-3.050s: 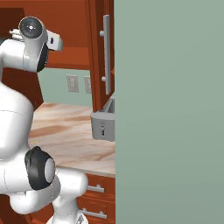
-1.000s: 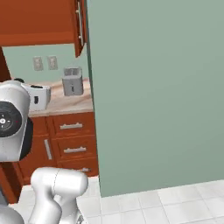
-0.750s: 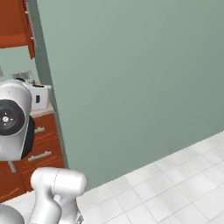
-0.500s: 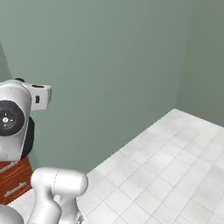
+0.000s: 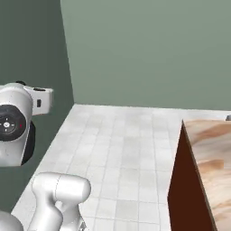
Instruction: Retrieve the shaker from the cabinet and place it next the steak on a plate on the dining table.
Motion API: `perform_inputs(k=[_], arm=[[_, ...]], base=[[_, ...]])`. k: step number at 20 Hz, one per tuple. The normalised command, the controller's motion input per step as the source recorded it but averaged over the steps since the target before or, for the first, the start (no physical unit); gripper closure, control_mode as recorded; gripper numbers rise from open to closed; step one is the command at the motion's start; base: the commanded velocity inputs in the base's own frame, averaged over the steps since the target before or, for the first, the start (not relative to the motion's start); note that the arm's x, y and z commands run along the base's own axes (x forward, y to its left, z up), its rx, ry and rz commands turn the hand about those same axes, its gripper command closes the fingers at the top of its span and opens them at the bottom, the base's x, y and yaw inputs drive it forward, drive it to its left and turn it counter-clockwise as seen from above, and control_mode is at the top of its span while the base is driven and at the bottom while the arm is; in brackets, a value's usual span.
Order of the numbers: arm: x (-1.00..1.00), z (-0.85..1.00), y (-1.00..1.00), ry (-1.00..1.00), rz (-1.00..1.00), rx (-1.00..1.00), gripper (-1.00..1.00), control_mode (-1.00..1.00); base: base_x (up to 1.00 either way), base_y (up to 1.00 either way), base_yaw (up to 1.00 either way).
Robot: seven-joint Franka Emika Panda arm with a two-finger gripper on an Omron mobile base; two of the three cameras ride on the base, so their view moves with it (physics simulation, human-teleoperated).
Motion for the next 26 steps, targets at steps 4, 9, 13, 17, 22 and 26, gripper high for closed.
perform_inputs(k=[4,9,13,17,22,26], arm=[[0.0,0.0,0.0,0.0,0.0,0.0,1.0,1.0],[0.0,0.0,0.0,0.0,0.0,0.0,1.0,1.0],[0.0,0.0,0.0,0.0,0.0,0.0,1.0,1.0],[0.0,0.0,0.0,0.0,0.0,0.0,1.0,1.0],[0.0,0.0,0.0,0.0,0.0,0.0,1.0,1.0],[0.0,0.0,0.0,0.0,0.0,0.0,1.0,1.0]], base=[[0.0,0.0,-1.0],[0.0,0.0,-1.0],[0.0,0.0,-1.0],[0.0,0.32,-0.9],[0.14,0.98,-0.52],[0.37,1.0,-0.41]])
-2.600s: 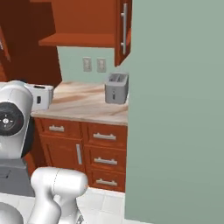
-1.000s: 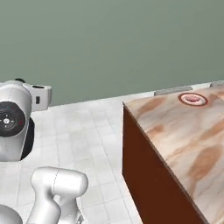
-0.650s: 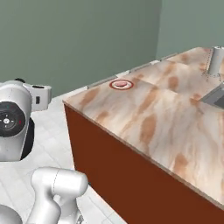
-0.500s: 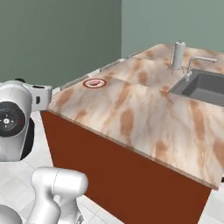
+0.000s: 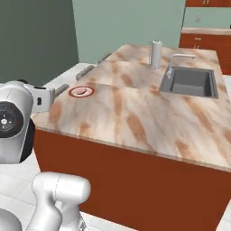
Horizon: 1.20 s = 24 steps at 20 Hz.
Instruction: Retrieve the shaker from the cabinet and place it next the steak on a plate on the dining table.
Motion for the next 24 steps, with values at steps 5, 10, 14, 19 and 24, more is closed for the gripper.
perform_inputs(k=[5,10,14,19,24], arm=[[0.0,0.0,0.0,0.0,0.0,0.0,1.0,1.0],[0.0,0.0,0.0,0.0,0.0,0.0,1.0,1.0],[0.0,0.0,0.0,0.0,0.0,0.0,1.0,1.0],[0.0,0.0,0.0,0.0,0.0,0.0,1.0,1.0],[0.0,0.0,0.0,0.0,0.0,0.0,1.0,1.0]], base=[[0.77,1.0,-0.45],[0.99,0.95,-0.39],[0.7,0.52,-0.08],[0.43,0.0,0.34],[0.63,0.01,0.43]])
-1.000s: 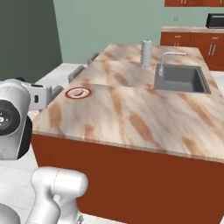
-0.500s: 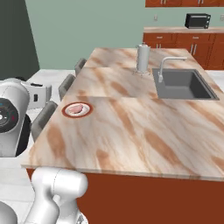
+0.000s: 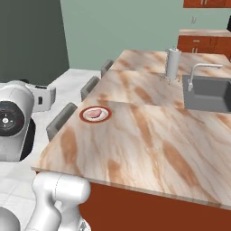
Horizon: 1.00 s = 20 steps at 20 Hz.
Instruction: Retrieve the shaker from the cabinet and place it next the steak on a plate on the dining table.
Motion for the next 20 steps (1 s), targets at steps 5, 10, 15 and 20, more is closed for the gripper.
perform_inputs(k=[5,10,15,20], arm=[[0.59,-0.06,-0.02,0.15,0.14,-0.03,1.0,-1.0],[0.73,-0.26,-0.07,0.04,0.28,-0.08,1.0,-1.0],[0.45,-0.42,-0.11,-0.05,0.29,-0.15,1.0,-1.0],[0.62,-0.53,-0.1,-0.12,0.35,-0.06,1.0,-1.0]], base=[[0.34,0.02,0.09],[0.0,0.0,0.0],[0.0,0.0,0.0],[0.0,0.0,0.0]])
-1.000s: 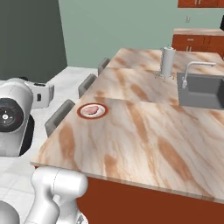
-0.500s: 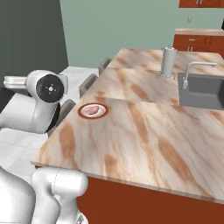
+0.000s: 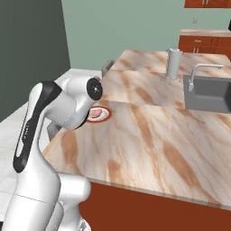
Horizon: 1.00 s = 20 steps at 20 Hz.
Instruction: Retrieve the shaker from the cabinet and place it next the steak on a plate on the dining table.
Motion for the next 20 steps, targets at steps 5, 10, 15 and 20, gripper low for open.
perform_inputs(k=[5,10,15,20], arm=[[0.58,-0.3,-0.04,-0.11,0.4,-0.1,1.0,-1.0],[0.27,-0.21,-0.01,-0.03,0.18,-0.31,1.0,-1.0],[0.25,-0.11,0.0,-0.02,0.05,-0.22,1.0,-1.0],[0.04,-0.31,-0.01,-0.03,0.0,0.0,1.0,-1.0]], base=[[0.0,0.0,0.0],[0.0,0.0,0.0],[0.0,0.0,0.0],[0.0,0.0,0.0]])
